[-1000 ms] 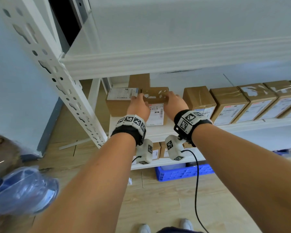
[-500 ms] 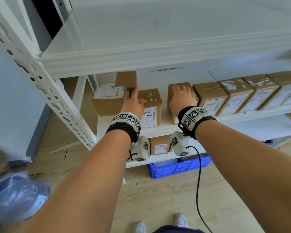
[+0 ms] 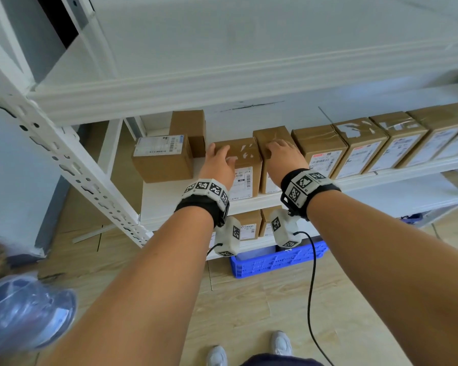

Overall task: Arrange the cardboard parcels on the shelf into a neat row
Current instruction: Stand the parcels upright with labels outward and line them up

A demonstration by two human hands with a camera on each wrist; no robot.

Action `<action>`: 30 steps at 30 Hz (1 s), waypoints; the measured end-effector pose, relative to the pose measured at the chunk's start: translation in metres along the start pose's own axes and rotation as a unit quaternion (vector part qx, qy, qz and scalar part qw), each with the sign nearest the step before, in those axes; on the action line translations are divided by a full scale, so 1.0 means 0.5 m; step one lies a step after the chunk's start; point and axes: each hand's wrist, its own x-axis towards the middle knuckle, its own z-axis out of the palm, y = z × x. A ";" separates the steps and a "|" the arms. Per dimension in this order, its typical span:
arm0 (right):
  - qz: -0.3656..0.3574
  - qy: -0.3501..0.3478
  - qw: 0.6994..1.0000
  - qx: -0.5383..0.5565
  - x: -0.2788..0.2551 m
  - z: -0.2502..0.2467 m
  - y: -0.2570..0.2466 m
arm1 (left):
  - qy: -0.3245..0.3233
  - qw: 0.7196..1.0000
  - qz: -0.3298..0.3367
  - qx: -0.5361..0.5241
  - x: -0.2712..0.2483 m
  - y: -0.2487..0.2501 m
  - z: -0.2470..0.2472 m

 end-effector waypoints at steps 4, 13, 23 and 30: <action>0.012 0.013 1.000 0.016 0.002 -0.007 0.003 | 0.004 1.000 0.009 0.029 0.000 0.011 0.003; 0.041 0.034 0.999 -0.010 0.007 -0.008 -0.017 | -0.029 0.999 0.039 0.015 0.011 -0.008 -0.016; -0.027 0.069 0.997 0.026 0.046 0.021 -0.164 | 0.000 0.996 -0.014 0.089 0.037 -0.125 -0.134; -0.051 0.036 0.996 0.066 0.051 0.098 -0.277 | -0.001 0.988 -0.057 0.146 0.059 -0.238 -0.199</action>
